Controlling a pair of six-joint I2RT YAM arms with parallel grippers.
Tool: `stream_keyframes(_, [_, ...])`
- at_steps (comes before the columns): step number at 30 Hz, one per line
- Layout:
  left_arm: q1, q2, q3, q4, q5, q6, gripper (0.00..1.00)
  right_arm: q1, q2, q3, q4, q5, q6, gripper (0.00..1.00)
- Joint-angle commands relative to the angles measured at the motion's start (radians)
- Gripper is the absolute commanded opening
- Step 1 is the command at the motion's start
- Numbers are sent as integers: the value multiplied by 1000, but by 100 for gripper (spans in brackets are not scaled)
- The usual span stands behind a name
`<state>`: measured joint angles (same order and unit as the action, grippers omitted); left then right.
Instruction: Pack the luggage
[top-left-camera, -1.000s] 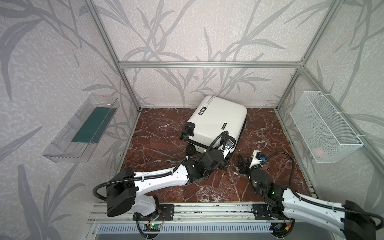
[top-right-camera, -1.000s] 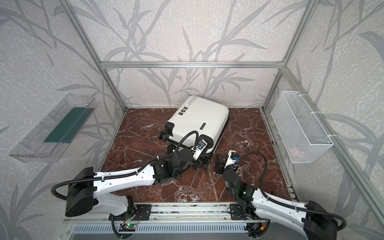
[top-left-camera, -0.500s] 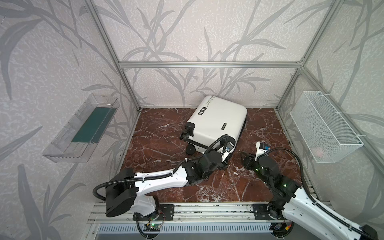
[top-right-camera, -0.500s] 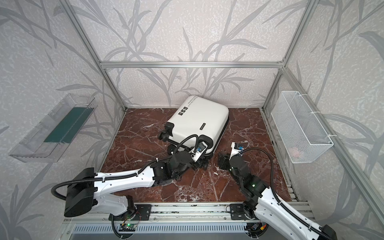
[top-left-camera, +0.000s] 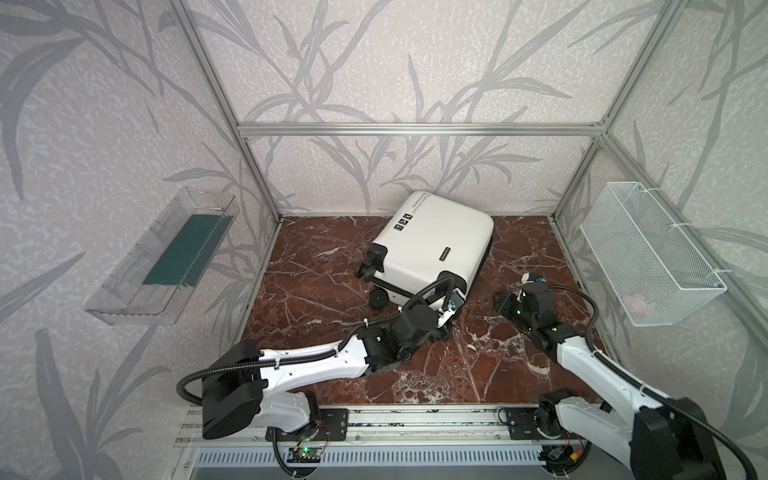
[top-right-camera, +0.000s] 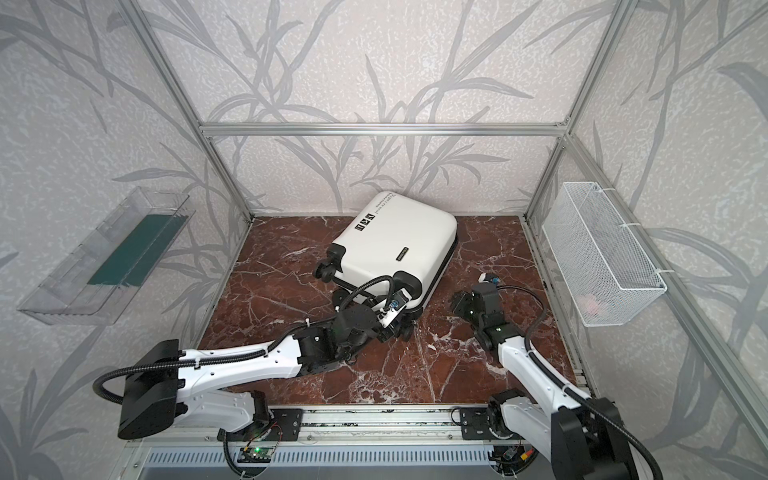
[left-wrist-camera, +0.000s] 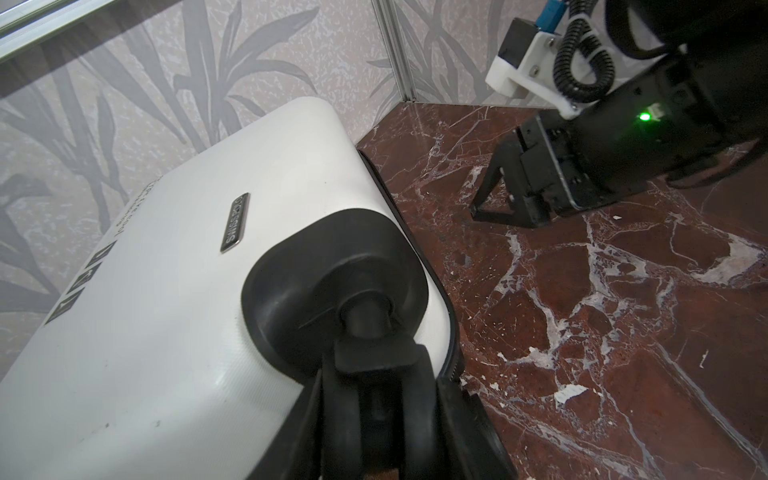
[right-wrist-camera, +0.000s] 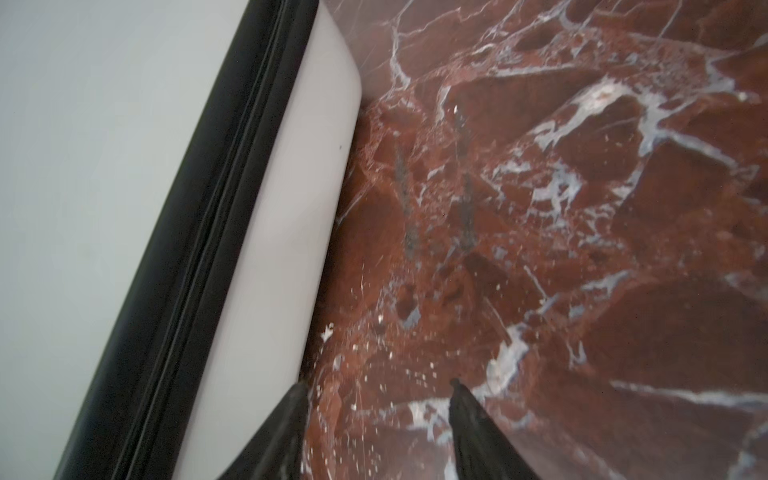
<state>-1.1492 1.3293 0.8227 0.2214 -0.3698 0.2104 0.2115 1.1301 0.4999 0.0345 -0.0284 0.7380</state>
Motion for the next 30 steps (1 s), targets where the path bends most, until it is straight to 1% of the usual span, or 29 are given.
stream_keyframes(1, [-19,-87,12,91,98,28,0,-28,142,117,93,-86,-14,55])
stream_keyframes(4, [-19,-125,1,70,110,16,0,-36,297,246,66,-98,-43,54])
stream_keyframes(6, [-20,-155,-7,52,116,8,0,-40,390,341,4,-109,-73,53])
stream_keyframes(9, [-21,-198,-21,29,124,-6,0,-40,483,408,-1,-108,-80,51])
stream_keyframes(13, [-23,-246,-34,-1,142,-27,0,-38,560,446,28,-145,-69,50])
stream_keyframes(17, [-28,-270,-42,-23,166,-53,0,-17,635,495,55,-217,-56,48])
stream_keyframes(26, [-64,-223,-27,-11,209,-100,0,115,753,700,-22,-279,-95,48])
stream_keyframes(27, [-71,-212,-23,-6,210,-104,0,133,767,723,-29,-284,-130,47])
stream_keyframes(30, [-89,-178,-9,6,209,-108,0,180,801,785,-52,-300,-148,47])
